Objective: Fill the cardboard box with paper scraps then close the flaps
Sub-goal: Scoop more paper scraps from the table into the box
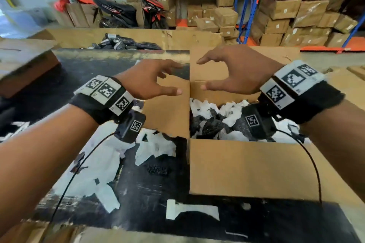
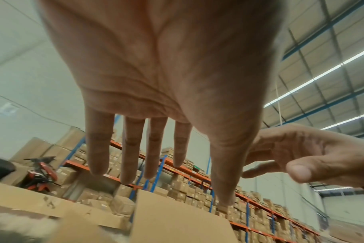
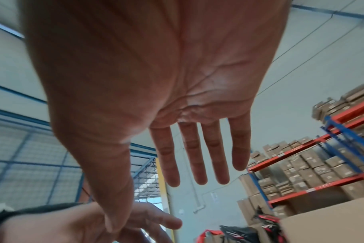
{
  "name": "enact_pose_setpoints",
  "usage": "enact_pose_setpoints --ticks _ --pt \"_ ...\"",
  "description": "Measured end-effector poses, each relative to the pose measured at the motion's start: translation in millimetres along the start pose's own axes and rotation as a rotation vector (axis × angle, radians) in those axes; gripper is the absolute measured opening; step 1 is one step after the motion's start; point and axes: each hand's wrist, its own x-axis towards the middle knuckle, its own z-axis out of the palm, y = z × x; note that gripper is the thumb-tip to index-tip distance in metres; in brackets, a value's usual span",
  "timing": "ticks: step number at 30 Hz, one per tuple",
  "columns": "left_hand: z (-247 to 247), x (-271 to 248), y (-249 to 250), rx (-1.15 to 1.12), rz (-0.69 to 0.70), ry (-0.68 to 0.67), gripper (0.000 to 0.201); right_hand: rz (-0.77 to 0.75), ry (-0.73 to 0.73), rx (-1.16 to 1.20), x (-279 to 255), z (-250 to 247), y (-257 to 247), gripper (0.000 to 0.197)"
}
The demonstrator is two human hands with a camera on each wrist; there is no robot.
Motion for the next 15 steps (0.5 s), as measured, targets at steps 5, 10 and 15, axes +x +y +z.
enact_pose_setpoints --ticks 5,10,15 --pt "-18.2 -105.0 -91.6 -0.053 -0.155 0.06 0.08 -0.135 0.071 0.206 16.8 41.1 -128.7 0.063" --pt "23.9 -194.9 -201.2 0.034 -0.409 0.021 0.106 -0.213 -0.025 0.445 21.9 128.7 -231.7 0.057" --pt "90.7 -262.8 -270.0 0.013 -0.858 -0.08 0.159 0.066 -0.333 0.362 24.7 245.8 -251.2 0.091"
